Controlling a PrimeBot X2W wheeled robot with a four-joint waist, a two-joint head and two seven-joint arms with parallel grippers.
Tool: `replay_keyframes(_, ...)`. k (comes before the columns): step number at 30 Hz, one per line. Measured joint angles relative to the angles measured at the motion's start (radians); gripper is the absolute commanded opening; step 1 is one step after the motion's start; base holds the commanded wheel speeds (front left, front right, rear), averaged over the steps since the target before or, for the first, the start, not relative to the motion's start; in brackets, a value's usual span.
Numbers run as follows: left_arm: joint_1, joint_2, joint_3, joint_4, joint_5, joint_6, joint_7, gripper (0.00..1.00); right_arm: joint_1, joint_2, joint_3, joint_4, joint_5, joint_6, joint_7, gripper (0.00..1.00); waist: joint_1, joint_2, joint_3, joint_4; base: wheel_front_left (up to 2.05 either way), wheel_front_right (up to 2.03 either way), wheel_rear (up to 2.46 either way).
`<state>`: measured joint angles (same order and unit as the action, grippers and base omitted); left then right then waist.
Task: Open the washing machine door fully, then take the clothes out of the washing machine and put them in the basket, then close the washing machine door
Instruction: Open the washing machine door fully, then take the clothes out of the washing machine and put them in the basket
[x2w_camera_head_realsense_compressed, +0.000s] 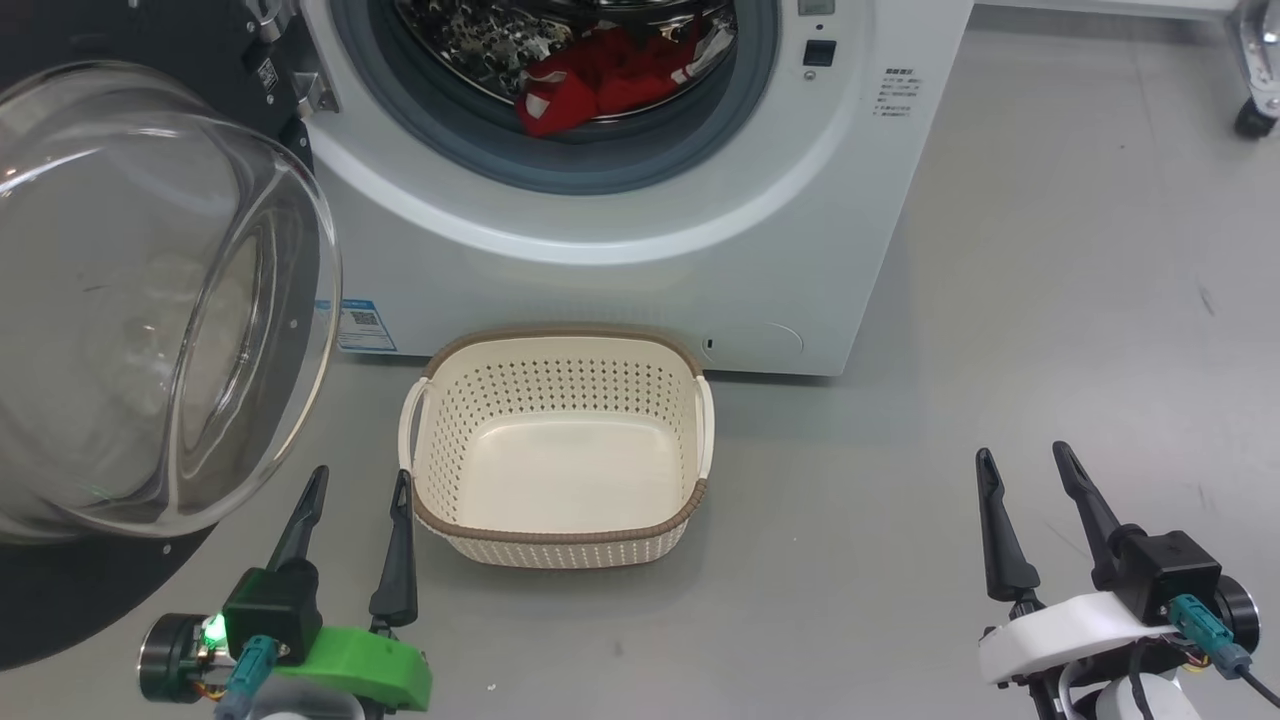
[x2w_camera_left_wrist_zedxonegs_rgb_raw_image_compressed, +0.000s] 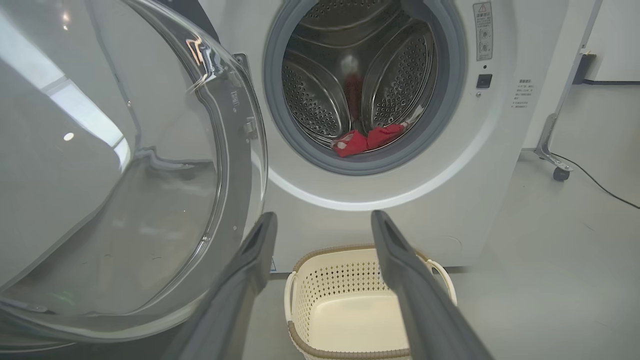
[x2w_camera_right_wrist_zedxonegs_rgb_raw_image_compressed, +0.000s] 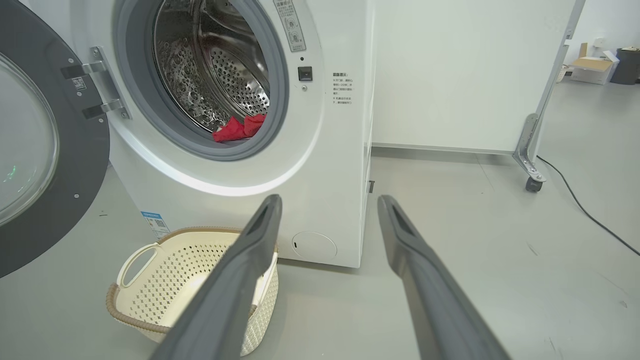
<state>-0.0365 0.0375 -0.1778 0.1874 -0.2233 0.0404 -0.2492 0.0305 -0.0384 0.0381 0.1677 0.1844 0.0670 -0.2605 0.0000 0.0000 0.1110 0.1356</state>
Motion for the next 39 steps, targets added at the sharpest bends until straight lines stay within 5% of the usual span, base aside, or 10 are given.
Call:
replay_keyframes(18,0.005,0.0,-0.019,0.006,-0.005,0.016,0.0,1.0,0.026,0.0,0.003,-0.001,0.016,-0.027,0.0,1.0,0.0,0.0,-0.049,-0.107,0.0,0.0,0.0)
replay_keyframes(39,0.012,0.001,-0.046,0.021,0.005,0.017,0.001,1.0,0.046,0.002,0.007,-0.026,0.018,-0.045,0.0,1.0,0.0,0.0,-0.054,-0.115,0.0,0.0,0.0)
